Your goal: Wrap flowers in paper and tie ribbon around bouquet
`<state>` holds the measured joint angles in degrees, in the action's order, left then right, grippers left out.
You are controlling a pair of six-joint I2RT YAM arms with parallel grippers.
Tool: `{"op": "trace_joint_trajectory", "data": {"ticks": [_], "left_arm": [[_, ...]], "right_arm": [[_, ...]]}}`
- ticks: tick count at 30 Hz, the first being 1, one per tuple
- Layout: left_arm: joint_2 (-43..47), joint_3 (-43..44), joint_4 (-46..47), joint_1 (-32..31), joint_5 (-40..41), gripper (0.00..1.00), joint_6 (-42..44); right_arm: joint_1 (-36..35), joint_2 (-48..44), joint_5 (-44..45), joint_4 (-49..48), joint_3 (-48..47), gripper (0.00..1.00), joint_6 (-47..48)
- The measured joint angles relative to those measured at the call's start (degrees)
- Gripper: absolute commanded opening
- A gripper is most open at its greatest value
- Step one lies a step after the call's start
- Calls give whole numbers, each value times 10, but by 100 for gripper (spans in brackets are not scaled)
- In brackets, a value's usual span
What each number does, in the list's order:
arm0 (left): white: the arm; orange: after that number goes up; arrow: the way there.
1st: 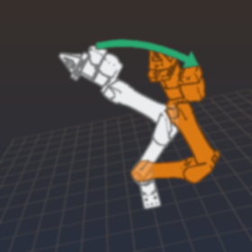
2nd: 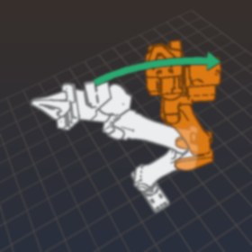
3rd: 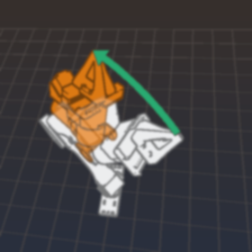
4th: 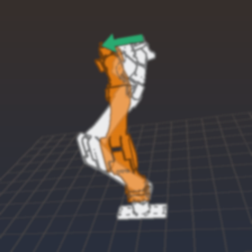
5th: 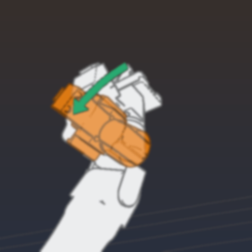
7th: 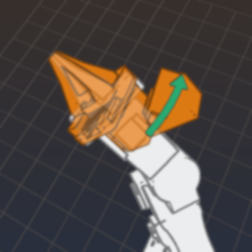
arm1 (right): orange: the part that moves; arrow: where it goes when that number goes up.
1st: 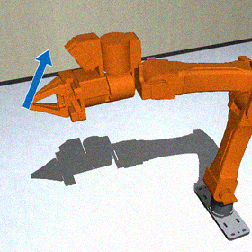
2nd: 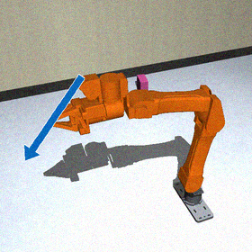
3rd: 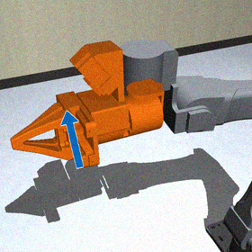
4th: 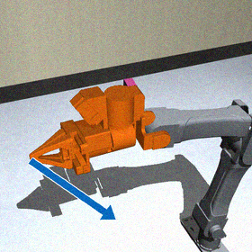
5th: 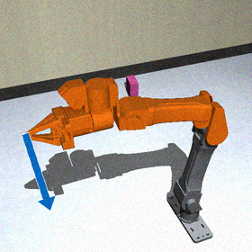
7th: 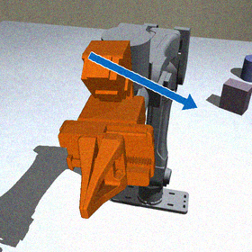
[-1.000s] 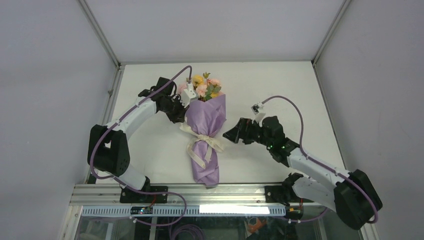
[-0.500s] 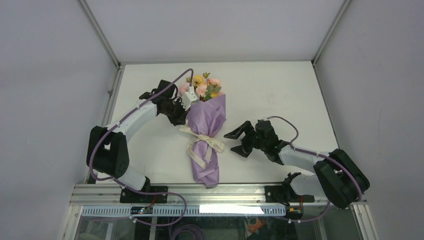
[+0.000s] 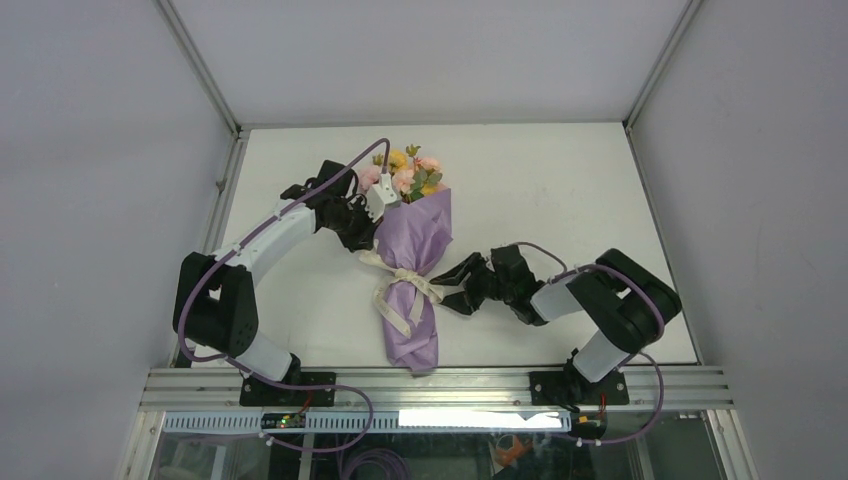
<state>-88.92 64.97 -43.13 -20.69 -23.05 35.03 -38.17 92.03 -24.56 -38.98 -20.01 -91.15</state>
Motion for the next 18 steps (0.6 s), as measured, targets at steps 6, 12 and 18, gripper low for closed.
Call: {"op": "trace_joint_trajectory", "data": {"ticks": [6,12,18], "left_arm": [[0,0,1,0,0,0,1],[0,0,2,0,1,0,1],[0,0,3,0,6,0,1]], "right_arm": [[-6,-2,-6,-23,17,36,-26],[-7,-45,-4,21,21,0,-31],[4,-85,-1,119,9,0,-18]]}}
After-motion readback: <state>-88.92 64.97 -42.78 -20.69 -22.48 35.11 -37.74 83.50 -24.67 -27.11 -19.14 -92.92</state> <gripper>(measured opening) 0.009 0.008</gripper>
